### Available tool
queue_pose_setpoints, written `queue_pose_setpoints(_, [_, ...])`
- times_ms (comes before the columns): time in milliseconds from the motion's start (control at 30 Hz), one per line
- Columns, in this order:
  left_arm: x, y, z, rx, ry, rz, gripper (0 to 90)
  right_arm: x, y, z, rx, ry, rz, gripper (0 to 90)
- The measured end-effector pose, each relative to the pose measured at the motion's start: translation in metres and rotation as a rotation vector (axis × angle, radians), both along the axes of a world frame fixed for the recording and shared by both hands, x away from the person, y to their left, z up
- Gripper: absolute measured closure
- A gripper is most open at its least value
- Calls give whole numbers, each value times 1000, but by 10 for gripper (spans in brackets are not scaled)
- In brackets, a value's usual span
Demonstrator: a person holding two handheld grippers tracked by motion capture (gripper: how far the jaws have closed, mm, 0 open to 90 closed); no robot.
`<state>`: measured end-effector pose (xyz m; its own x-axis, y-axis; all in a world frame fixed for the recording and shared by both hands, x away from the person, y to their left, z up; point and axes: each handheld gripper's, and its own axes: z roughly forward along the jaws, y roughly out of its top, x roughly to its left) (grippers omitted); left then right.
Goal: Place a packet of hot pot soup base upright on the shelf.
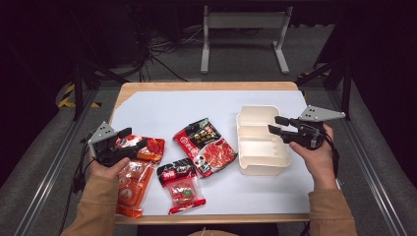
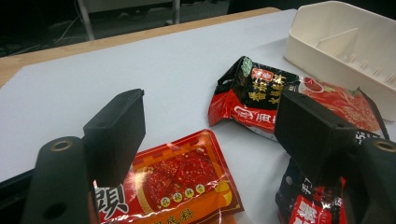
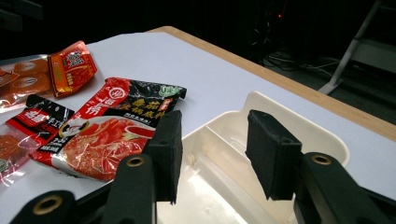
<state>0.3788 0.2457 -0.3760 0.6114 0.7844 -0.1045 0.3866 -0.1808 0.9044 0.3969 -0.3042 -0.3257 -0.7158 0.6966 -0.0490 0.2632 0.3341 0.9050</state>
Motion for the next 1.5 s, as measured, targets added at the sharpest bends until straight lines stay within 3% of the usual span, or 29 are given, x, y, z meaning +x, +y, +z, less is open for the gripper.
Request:
queue_pose_setpoints(167, [1, -1, 2, -14, -1, -5, 257, 1, -1, -1, -6, 22, -2, 543])
queue_pose_setpoints(200, [1, -4, 5, 3, -8, -12, 259, 1, -1, -1, -6, 20, -8, 538])
queue_pose_setpoints(300, [1, -7, 9, 4, -14, -18, 260, 1, -2, 0, -5, 19, -13, 529])
queue_pose_setpoints(600, [12, -29, 23, 13, -21, -69, 259, -1, -4, 2, -3, 21, -35, 499])
queue_pose_setpoints(867, [28, -49, 32, -11, 11, -107, 257, 0, -2, 2, -7, 29, -34, 484])
queue_pose_setpoints(1167, [46, -74, 33, 5, 43, -125, 257, -2, -7, 4, 8, 25, -49, 465])
queue_pose_setpoints(1267, [53, -81, 32, 7, 33, -128, 253, -3, -8, 5, 10, 19, -53, 460])
queue_pose_setpoints(1500, [65, -87, 28, -21, 32, -125, 251, -5, -10, 7, 11, 8, -60, 454])
